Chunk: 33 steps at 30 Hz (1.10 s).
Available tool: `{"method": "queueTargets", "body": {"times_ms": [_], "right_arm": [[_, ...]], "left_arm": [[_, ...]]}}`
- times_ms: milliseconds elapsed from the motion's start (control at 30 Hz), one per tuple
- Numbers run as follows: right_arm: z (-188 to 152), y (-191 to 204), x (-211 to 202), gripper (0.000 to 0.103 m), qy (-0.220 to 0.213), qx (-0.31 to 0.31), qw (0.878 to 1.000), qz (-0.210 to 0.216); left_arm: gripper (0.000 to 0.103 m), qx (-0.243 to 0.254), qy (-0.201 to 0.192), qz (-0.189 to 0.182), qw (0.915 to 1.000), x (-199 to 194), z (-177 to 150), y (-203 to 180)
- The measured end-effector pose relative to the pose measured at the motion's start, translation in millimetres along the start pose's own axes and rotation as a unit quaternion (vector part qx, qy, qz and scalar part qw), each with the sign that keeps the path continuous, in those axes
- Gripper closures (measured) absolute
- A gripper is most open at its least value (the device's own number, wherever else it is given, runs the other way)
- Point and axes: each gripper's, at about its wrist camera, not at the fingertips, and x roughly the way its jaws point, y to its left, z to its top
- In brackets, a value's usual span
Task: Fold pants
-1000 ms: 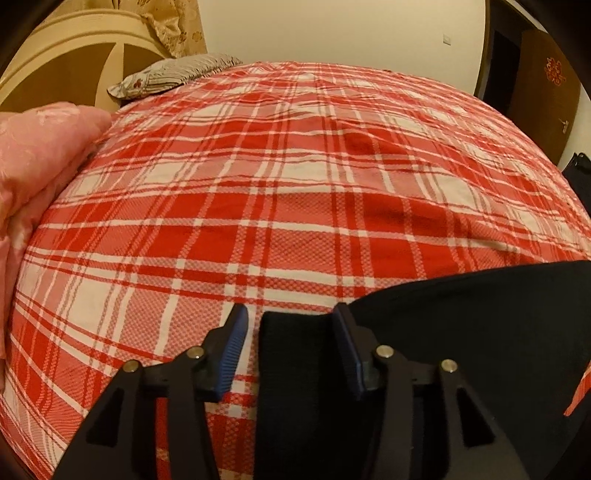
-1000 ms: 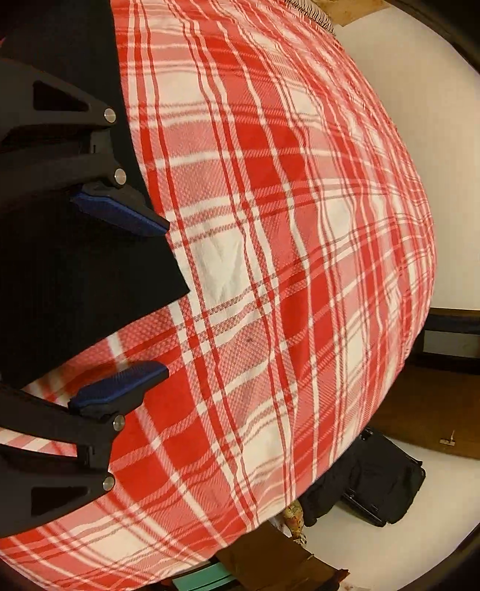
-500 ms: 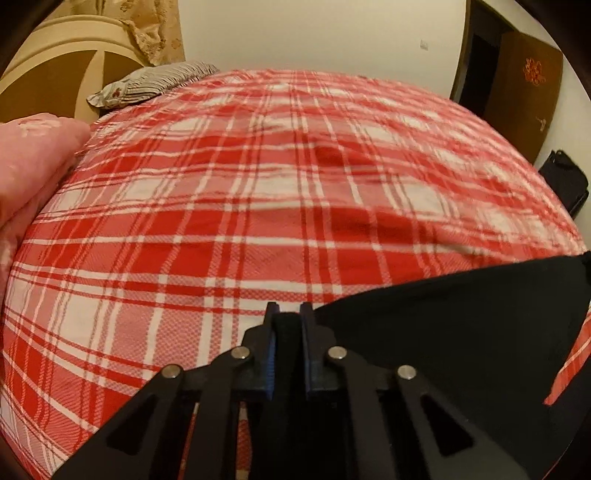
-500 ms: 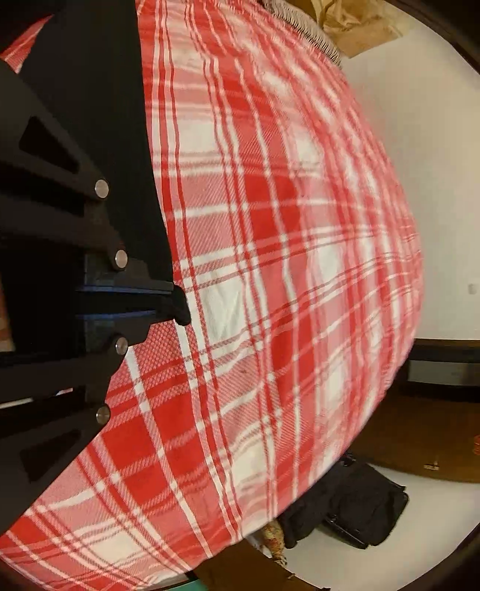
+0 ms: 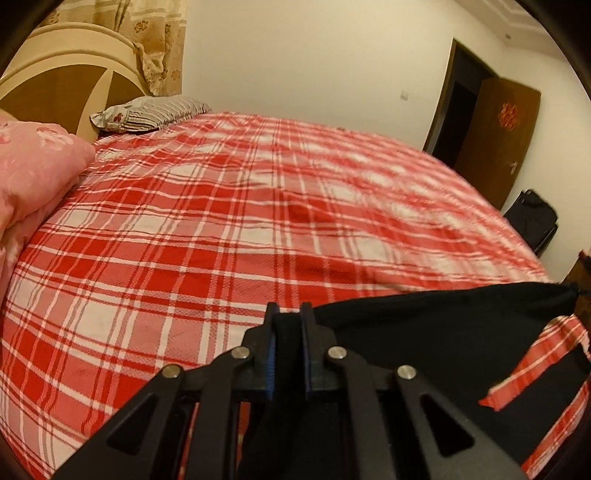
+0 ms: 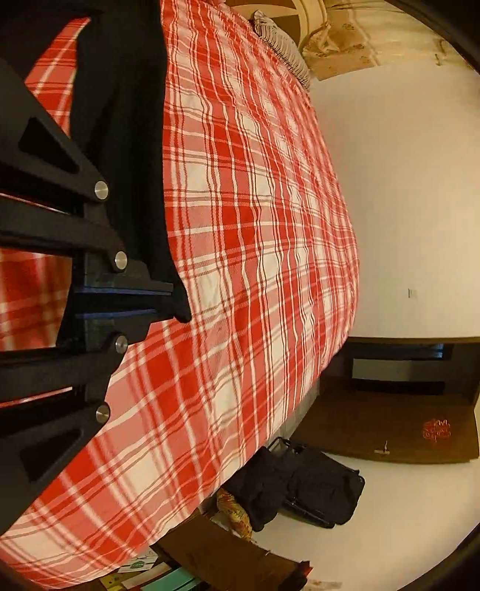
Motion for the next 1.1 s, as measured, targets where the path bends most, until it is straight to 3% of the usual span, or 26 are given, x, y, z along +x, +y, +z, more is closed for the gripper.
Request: {"method": "queueTargets", "body": {"times_ms": [400,733,933,1100], "right_arm": [[-41.0,-32.3,-59.9,0.098,-0.045,0.041,0.998,-0.021],[-76.1,-56.9,-88.2,0.098,-0.07,0.059,0.996,-0.019],[-101.6,-67.3,-98.4,0.098,-0.062,0.063,0.996,-0.015],[-120.6,-75.2,-106.8,0.098,-0.032,0.065,0.997,-0.004]], "left_arm": [[0.092,0.013,-0.048,-0.058,0.9971,-54.4,-33.4,6.2],[0.092,0.026,-0.048,-0.106,0.9928,-83.0,-97.1,4.8],[0.092,0.023,-0.021,-0.104,0.9941,-76.0,-129.5,11.7],[0.091,0.043,-0.024,-0.094,0.9943,-79.2,-142.3,7.9]]}}
